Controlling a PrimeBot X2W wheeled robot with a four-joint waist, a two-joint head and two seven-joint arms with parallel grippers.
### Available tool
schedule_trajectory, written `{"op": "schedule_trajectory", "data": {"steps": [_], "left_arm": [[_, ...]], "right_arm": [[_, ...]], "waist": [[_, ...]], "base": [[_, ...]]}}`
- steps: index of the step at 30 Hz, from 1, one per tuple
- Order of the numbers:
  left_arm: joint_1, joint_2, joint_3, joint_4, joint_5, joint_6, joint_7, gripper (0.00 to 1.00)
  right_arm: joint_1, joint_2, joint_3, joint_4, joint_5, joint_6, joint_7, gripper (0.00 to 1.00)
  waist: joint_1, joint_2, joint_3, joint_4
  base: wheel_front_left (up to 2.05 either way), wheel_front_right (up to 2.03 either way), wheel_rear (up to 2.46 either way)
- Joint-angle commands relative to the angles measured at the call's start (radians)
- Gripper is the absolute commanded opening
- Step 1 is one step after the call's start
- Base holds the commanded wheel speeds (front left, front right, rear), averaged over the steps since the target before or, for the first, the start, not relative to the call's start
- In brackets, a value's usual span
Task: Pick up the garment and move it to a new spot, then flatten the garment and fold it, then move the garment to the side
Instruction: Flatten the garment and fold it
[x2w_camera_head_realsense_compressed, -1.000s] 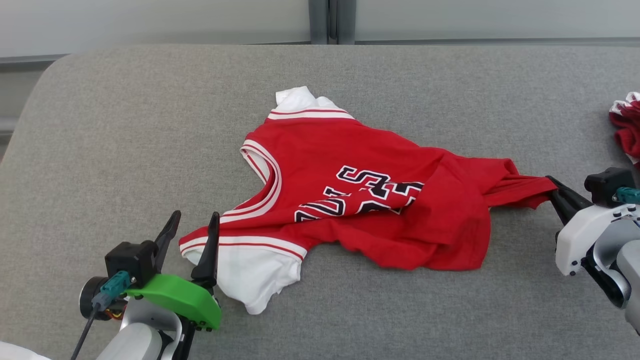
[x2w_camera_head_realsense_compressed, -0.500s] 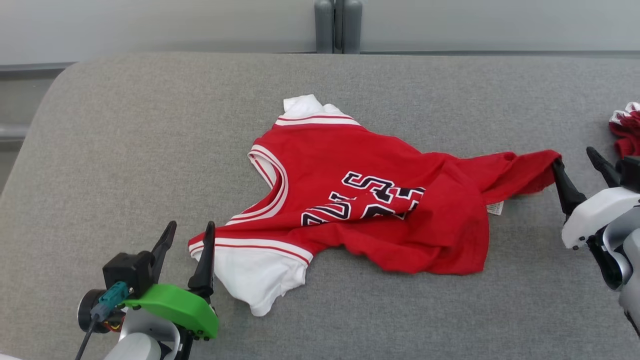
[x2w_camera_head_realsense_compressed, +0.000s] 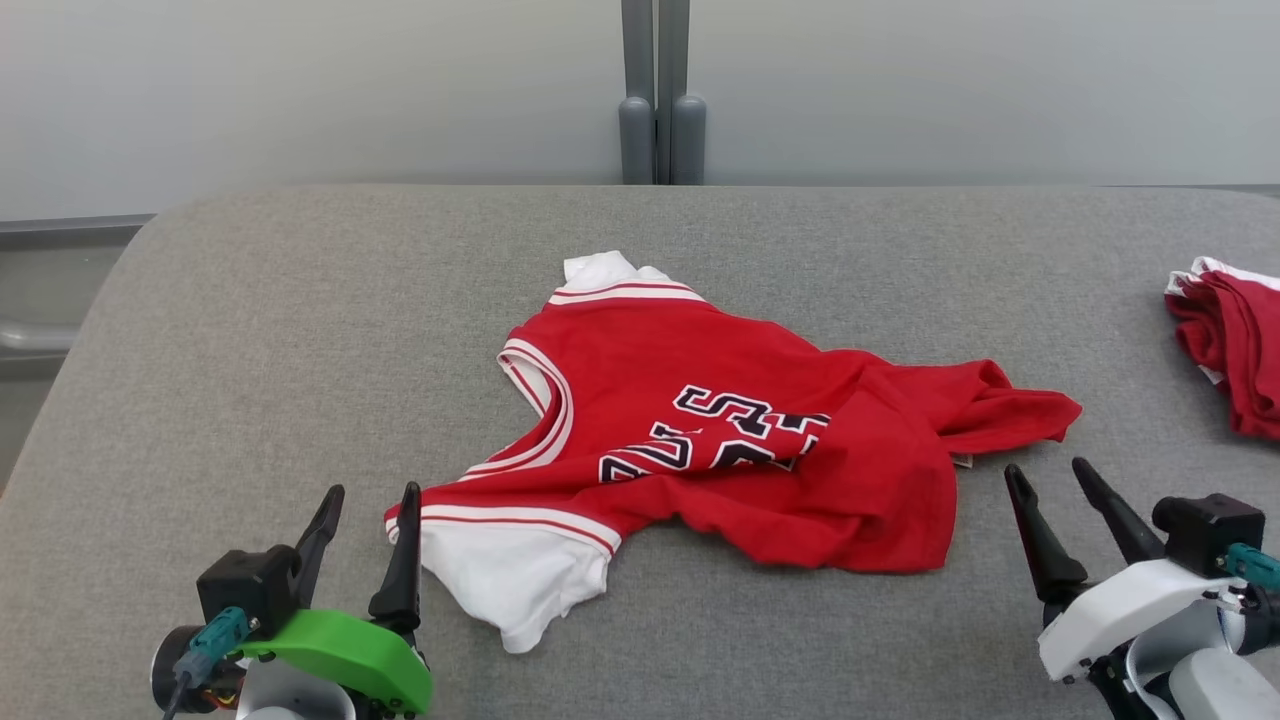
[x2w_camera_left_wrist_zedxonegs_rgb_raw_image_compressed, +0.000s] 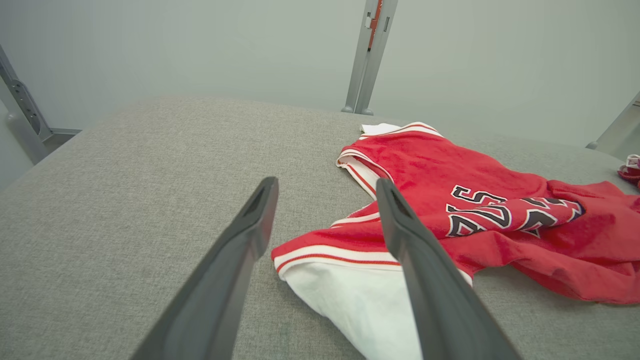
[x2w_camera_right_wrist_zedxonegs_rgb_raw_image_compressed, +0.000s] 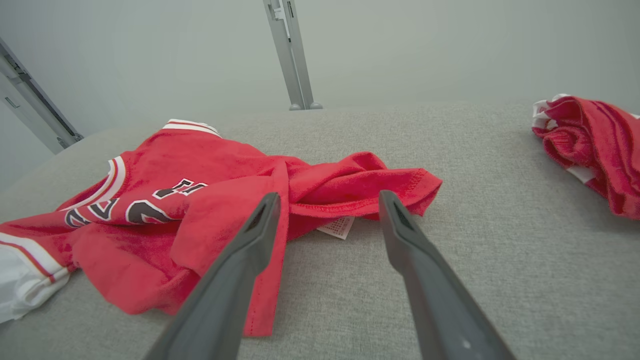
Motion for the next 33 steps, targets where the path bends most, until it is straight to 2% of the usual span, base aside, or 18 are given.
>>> {"op": "schedule_trajectory", "data": {"steps": [1, 7, 16, 17, 18, 19, 25, 33], "left_arm": [[0.012, 0.007, 0.000, -0.004, -0.010, 0.010, -0.003, 1.00], [0.001, 0.009, -0.007, -0.010, -0.010, 0.009, 0.009, 1.00], [-0.023, 0.003, -0.019, -0.007, -0.008, 0.005, 0.021, 1.00], [-0.026, 0.002, -0.021, -0.005, -0.007, 0.003, 0.023, 1.00], [-0.029, 0.001, -0.023, -0.002, -0.007, 0.001, 0.024, 1.00], [-0.031, 0.000, -0.024, -0.001, -0.007, 0.000, 0.024, 1.00], [-0.026, -0.006, -0.027, 0.013, -0.013, 0.001, 0.016, 1.00], [0.001, -0.011, -0.028, 0.024, -0.019, 0.003, 0.010, 1.00]], "right_arm": [[0.019, 0.005, 0.012, -0.009, 0.013, -0.001, 0.018, 1.00], [0.020, 0.015, 0.072, 0.021, 0.048, -0.001, 0.120, 1.00], [-0.067, 0.034, 0.134, 0.113, 0.080, -0.001, 0.294, 1.00], [-0.075, 0.039, 0.139, 0.121, 0.085, -0.001, 0.309, 0.75], [-0.082, 0.042, 0.143, 0.124, 0.088, -0.001, 0.320, 0.31], [-0.085, 0.043, 0.142, 0.124, 0.092, -0.001, 0.323, 0.00], [-0.047, 0.021, 0.115, 0.058, 0.153, -0.001, 0.346, 0.00], [0.047, -0.073, 0.047, -0.242, 0.292, -0.001, 0.496, 0.00]], "waist": [[-0.0001, 0.0000, 0.004, 0.006], [-0.0001, 0.0000, 0.012, 0.024], [-0.0001, 0.0000, 0.038, 0.055], [-0.0001, 0.0000, 0.041, 0.058], [-0.0001, 0.0000, 0.043, 0.062], [-0.0001, 0.0000, 0.044, 0.065], [-0.0001, 0.0000, 0.038, 0.066], [-0.0001, 0.0000, 0.024, 0.037]], "base": [[0.00, 0.00, 0.00], [0.00, 0.00, 0.00], [0.00, 0.00, 0.00], [0.00, 0.00, 0.00], [0.00, 0.00, 0.00], [0.00, 0.00, 0.00], [0.00, 0.00, 0.00], [0.00, 0.00, 0.00]]}}
